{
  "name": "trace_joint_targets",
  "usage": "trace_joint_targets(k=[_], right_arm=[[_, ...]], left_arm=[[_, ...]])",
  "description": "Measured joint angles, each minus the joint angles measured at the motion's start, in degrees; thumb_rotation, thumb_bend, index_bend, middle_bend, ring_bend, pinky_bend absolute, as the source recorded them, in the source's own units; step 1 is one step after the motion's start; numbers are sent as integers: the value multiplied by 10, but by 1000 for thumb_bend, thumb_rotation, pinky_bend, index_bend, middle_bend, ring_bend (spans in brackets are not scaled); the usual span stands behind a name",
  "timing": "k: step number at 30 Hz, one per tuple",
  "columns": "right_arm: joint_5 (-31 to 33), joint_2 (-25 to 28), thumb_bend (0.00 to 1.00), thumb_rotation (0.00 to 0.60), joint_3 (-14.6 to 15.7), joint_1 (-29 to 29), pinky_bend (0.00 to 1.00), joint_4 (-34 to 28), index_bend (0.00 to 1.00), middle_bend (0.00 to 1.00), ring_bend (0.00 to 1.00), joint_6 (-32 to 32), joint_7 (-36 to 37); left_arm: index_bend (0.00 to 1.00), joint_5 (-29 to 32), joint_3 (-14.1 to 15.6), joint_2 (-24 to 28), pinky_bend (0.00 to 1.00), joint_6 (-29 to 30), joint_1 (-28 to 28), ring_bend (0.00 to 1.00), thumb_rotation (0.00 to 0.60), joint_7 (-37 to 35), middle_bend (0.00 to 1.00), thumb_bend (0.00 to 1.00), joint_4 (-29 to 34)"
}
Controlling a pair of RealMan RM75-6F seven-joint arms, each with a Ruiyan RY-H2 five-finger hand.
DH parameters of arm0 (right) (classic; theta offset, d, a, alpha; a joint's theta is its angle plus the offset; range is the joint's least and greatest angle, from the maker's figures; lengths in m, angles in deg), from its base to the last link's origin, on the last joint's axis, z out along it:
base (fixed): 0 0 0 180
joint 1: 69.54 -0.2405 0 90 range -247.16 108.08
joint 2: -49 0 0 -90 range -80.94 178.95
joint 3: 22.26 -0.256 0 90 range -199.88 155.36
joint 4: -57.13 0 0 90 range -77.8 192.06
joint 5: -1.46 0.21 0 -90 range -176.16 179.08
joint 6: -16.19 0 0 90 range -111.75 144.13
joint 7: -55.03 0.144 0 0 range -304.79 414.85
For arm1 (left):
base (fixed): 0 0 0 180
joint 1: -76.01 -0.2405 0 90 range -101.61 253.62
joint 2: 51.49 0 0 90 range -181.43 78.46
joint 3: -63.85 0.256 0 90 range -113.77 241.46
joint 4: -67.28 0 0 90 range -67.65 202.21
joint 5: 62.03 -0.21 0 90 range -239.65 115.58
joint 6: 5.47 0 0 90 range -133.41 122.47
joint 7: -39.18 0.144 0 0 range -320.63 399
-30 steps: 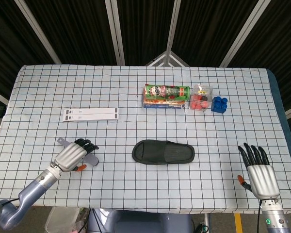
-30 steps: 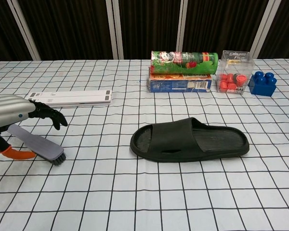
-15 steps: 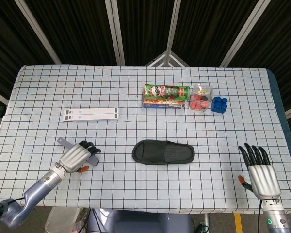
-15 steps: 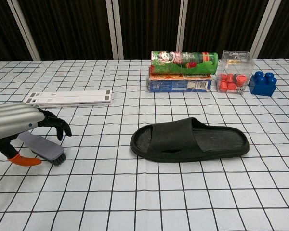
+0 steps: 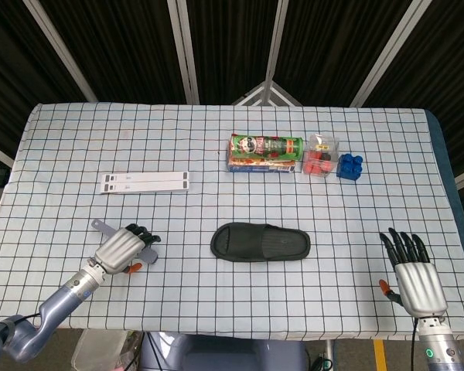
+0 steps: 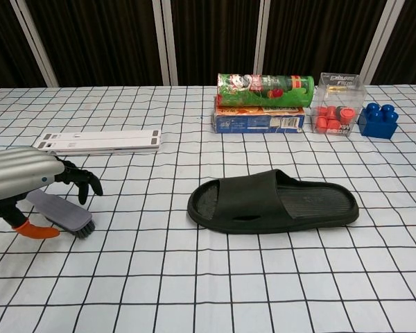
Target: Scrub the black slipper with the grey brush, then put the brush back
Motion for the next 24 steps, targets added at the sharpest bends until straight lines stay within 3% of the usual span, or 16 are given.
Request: trace_joint_targets(k=[24], right_arm=[[4,1,317,600,-1,2,38,-5,0,0,0,-5,-7]], left_arm=[[328,7,8,-6,352,7,3,346,600,11,456,321,-7]])
